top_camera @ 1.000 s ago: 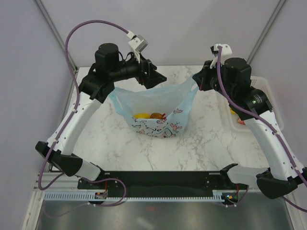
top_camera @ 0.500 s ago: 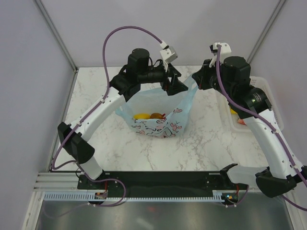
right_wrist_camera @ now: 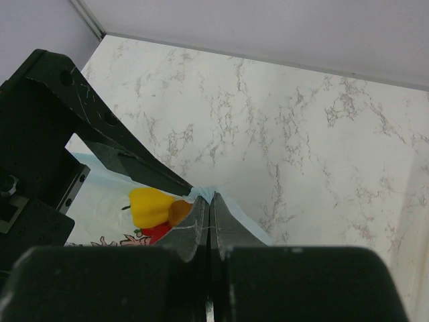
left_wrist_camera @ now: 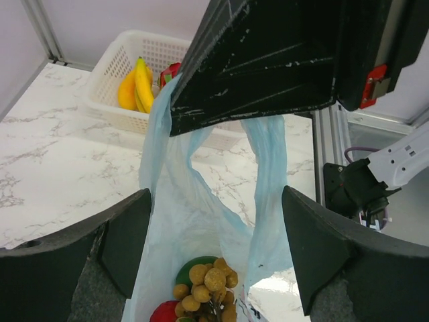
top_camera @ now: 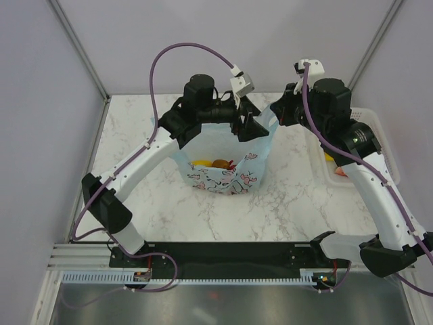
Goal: Place the fake fruits into the plastic bag and tie a complex knot
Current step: Adjust the plastic bag at the center of the board.
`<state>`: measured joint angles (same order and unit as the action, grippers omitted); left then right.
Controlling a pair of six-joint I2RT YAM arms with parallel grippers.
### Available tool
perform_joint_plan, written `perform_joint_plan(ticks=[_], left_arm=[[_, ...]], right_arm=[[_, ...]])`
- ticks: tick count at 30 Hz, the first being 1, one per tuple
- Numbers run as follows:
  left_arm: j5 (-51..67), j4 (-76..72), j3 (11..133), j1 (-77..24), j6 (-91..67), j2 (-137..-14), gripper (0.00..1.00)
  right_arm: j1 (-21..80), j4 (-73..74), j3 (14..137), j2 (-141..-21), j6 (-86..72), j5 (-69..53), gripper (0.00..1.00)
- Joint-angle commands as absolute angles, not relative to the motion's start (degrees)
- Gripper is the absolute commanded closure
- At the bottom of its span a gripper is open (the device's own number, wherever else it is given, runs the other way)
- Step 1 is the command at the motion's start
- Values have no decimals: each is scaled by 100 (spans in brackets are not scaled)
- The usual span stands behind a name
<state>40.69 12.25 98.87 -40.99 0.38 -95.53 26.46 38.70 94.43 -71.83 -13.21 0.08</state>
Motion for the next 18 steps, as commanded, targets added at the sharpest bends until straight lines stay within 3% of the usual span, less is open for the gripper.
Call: perform_joint_plan(ticks=[1, 9, 18], left_arm=[[4428, 879, 9721, -4105, -131, -9229, 14], [4641, 651, 9633, -4140, -457, -9334, 15], [4009, 589, 9255, -4403, -88, -9457, 24]], right_arm=[[2637, 3815, 9554, -7172, -1230, 123, 100], [2637, 3806, 9659, -7225, -1283, 27, 100], [2637, 3779, 9782, -7251, -1362, 44, 100]])
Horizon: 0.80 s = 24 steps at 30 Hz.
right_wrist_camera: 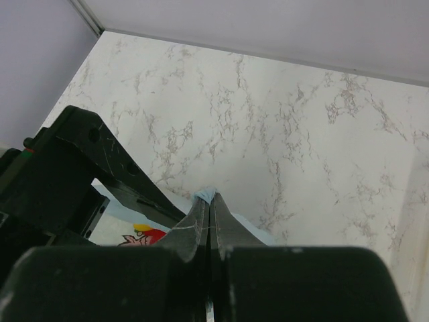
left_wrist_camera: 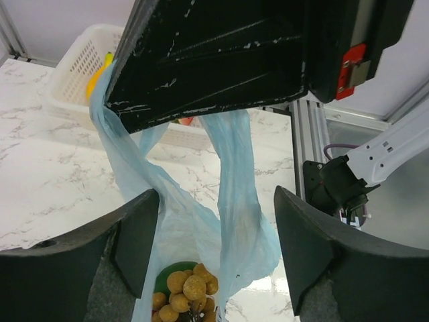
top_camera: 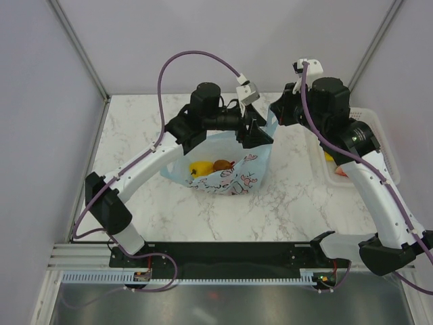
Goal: Place the fake fruits into the plastic bag and tie a complex knot
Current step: Adjust the plastic bag at the center of the board.
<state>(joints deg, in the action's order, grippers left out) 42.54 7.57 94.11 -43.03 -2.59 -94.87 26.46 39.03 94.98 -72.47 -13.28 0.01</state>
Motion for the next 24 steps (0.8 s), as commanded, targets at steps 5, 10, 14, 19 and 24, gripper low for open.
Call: perform_joint_plan(ticks=[5, 10, 14, 19, 24], left_arm=[[3402, 309, 8773, -4421, -9, -9448, 30], [2848, 202, 8517, -4421, 139, -9396, 27], [3023, 132, 8385, -4421, 150, -9422, 26], [3418, -272, 8095, -4421, 106, -9413, 26], [3726, -422, 7796, -4430, 123, -9352, 25]], right_arm=[[2637, 3788, 9765, -7189, -1406, 97, 100], [2637, 3788, 9712, -7093, -1406, 123, 100], [2637, 3797, 9712, -7023, -1397, 123, 100], [2645, 3797, 9738, -7014, -1389, 176, 100], [2637, 3779, 9773, -7057, -1345, 360, 100]])
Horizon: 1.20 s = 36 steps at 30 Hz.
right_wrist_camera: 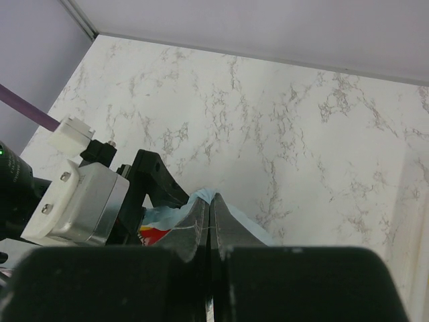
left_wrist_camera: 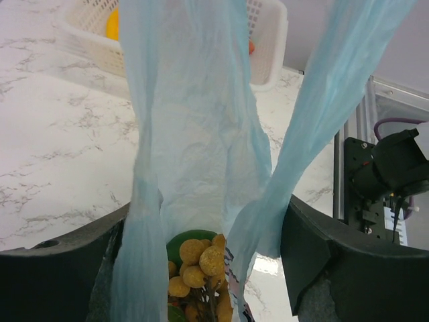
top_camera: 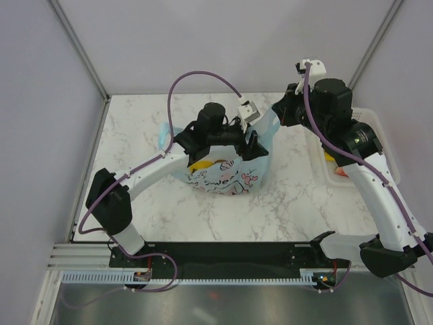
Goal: Place the fake fruits into the plastic bag and tie a complex knot
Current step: Adjust the plastic bag at the center of the board.
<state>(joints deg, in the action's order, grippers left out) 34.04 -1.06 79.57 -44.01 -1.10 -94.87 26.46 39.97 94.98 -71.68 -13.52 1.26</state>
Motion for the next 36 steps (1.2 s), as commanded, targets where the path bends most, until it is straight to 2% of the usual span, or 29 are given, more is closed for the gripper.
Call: perform_joint_plan(ticks=[1, 6, 11, 13, 16, 17, 18, 20, 21, 24, 30, 36], left_arm=[[3744, -439, 7752, -4456, 167, -9343, 24], [3674, -431, 7480, -4500, 316, -9273, 24], [3647, -343, 7471, -4491, 378, -9325, 55], [3682, -334, 7462, -4500, 378, -9351, 58], [3691, -334, 7427, -4500, 395, -9369, 71], [3683, -334, 7435, -4500, 413, -9369, 81], [3700, -317, 7444, -4491, 430, -9387, 86], [3691, -264, 7497, -4491, 466, -9396, 96], [3718, -229, 7523, -4491, 492, -9404, 98], [3692, -132, 7611, -4491, 483, -9404, 98], [3709, -114, 7673, -4483, 422, -9404, 98], [3779, -114, 7655, -4491, 396, -9343, 98]], right_arm=[[2637, 3779, 9808, -7092, -1336, 360, 100], [2637, 3762, 9870, -7163, -1345, 343, 100], [2637, 3709, 9809, -7093, -1292, 360, 100], [2637, 3683, 9747, -7040, -1266, 404, 100], [2645, 3674, 9651, -6987, -1178, 361, 100], [2637, 3683, 9624, -6970, -1152, 326, 100], [2637, 3665, 9589, -6952, -1056, 282, 77], [2645, 3508, 9283, -6777, -976, 167, 51], [2637, 3455, 9151, -6611, -932, 158, 32], [2628, 3191, 8509, -6233, -782, 132, 13], [2628, 2155, 6884, -5197, -835, -165, 3], [2628, 1047, 5564, -4483, -861, -746, 2]])
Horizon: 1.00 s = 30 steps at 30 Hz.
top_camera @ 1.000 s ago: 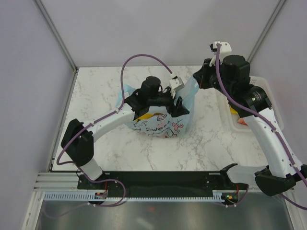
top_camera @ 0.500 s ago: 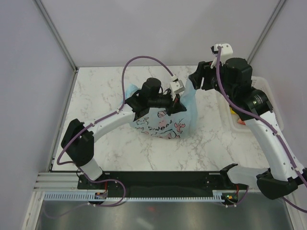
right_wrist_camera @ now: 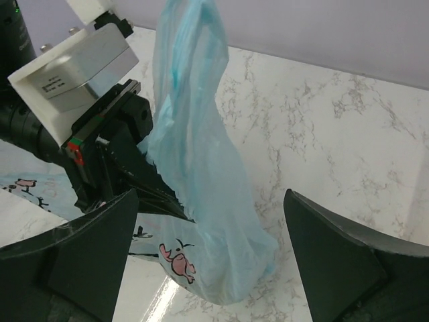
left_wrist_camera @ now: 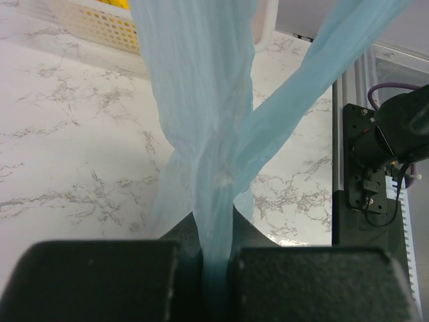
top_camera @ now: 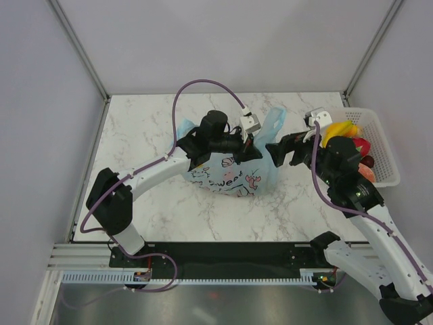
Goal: Place the fake fruits into the plastic bag and tie a complex knot
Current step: Adjust the plastic bag at the center of the board.
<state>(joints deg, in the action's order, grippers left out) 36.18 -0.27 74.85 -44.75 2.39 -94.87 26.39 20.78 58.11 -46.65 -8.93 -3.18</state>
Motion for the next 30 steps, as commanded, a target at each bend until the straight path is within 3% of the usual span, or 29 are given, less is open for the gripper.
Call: perform_joint_plan(ticks=[1, 16, 30], left_arm=[[3797, -114, 7664, -4491, 396, -9334, 98], [4025, -44, 7638, -4483, 404, -9079, 98], [4140, -44, 7629, -4500, 378, -9132, 98]], right_arm=[[2628, 985, 5442, -4500, -887, -791, 2], [2610, -852, 4298, -4799, -1195, -1397, 4], [2584, -1591, 4043, -4914, -1450, -1442, 58]])
